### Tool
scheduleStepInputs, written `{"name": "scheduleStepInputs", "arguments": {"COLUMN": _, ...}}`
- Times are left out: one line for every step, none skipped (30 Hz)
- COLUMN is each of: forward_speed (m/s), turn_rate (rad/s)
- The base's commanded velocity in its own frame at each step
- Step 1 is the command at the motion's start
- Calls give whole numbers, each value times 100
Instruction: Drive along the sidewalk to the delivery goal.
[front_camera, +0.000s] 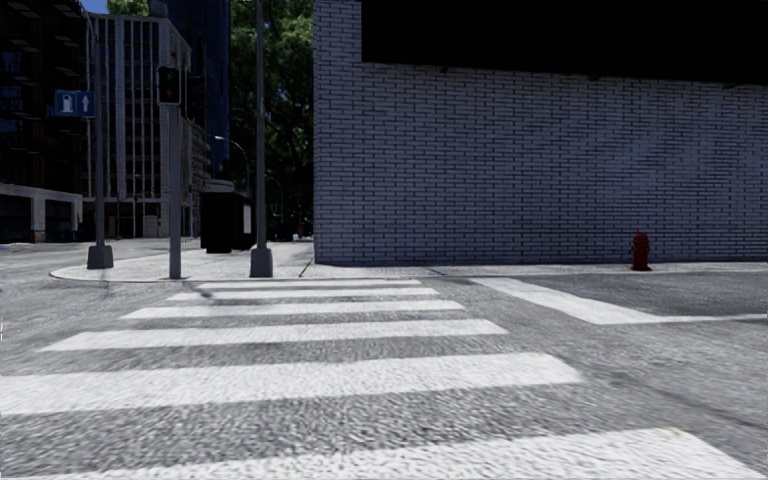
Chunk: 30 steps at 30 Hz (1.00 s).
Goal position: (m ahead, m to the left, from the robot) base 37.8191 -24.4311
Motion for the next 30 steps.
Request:
{"name": "scheduleStepInputs", "arguments": {"forward_speed": 200, "turn_rate": 2}}
{"name": "scheduleStepInputs", "arguments": {"forward_speed": 200, "turn_rate": 1}}
{"name": "scheduleStepInputs", "arguments": {"forward_speed": 200, "turn_rate": 1}}
{"name": "scheduleStepInputs", "arguments": {"forward_speed": 200, "turn_rate": 1}}
{"name": "scheduleStepInputs", "arguments": {"forward_speed": 200, "turn_rate": 1}}
{"name": "scheduleStepInputs", "arguments": {"forward_speed": 200, "turn_rate": 1}}
{"name": "scheduleStepInputs", "arguments": {"forward_speed": 200, "turn_rate": 1}}
{"name": "scheduleStepInputs", "arguments": {"forward_speed": 200, "turn_rate": 3}}
{"name": "scheduleStepInputs", "arguments": {"forward_speed": 200, "turn_rate": 19}}
{"name": "scheduleStepInputs", "arguments": {"forward_speed": 200, "turn_rate": 31}}
{"name": "scheduleStepInputs", "arguments": {"forward_speed": 200, "turn_rate": 41}}
{"name": "scheduleStepInputs", "arguments": {"forward_speed": 200, "turn_rate": 41}}
{"name": "scheduleStepInputs", "arguments": {"forward_speed": 200, "turn_rate": 47}}
{"name": "scheduleStepInputs", "arguments": {"forward_speed": 200, "turn_rate": 48}}
{"name": "scheduleStepInputs", "arguments": {"forward_speed": 200, "turn_rate": 35}}
{"name": "scheduleStepInputs", "arguments": {"forward_speed": 200, "turn_rate": 13}}
{"name": "scheduleStepInputs", "arguments": {"forward_speed": 200, "turn_rate": 5}}
{"name": "scheduleStepInputs", "arguments": {"forward_speed": 200, "turn_rate": 3}}
{"name": "scheduleStepInputs", "arguments": {"forward_speed": 200, "turn_rate": 2}}
{"name": "scheduleStepInputs", "arguments": {"forward_speed": 200, "turn_rate": 2}}
{"name": "scheduleStepInputs", "arguments": {"forward_speed": 200, "turn_rate": 2}}
{"name": "scheduleStepInputs", "arguments": {"forward_speed": 200, "turn_rate": 2}}
{"name": "scheduleStepInputs", "arguments": {"forward_speed": 200, "turn_rate": 2}}
{"name": "scheduleStepInputs", "arguments": {"forward_speed": 200, "turn_rate": 2}}
{"name": "scheduleStepInputs", "arguments": {"forward_speed": 200, "turn_rate": 2}}
{"name": "scheduleStepInputs", "arguments": {"forward_speed": 200, "turn_rate": 2}}
{"name": "scheduleStepInputs", "arguments": {"forward_speed": 200, "turn_rate": 2}}
{"name": "scheduleStepInputs", "arguments": {"forward_speed": 200, "turn_rate": 6}}
{"name": "scheduleStepInputs", "arguments": {"forward_speed": 200, "turn_rate": 58}}
{"name": "scheduleStepInputs", "arguments": {"forward_speed": 200, "turn_rate": 90}}
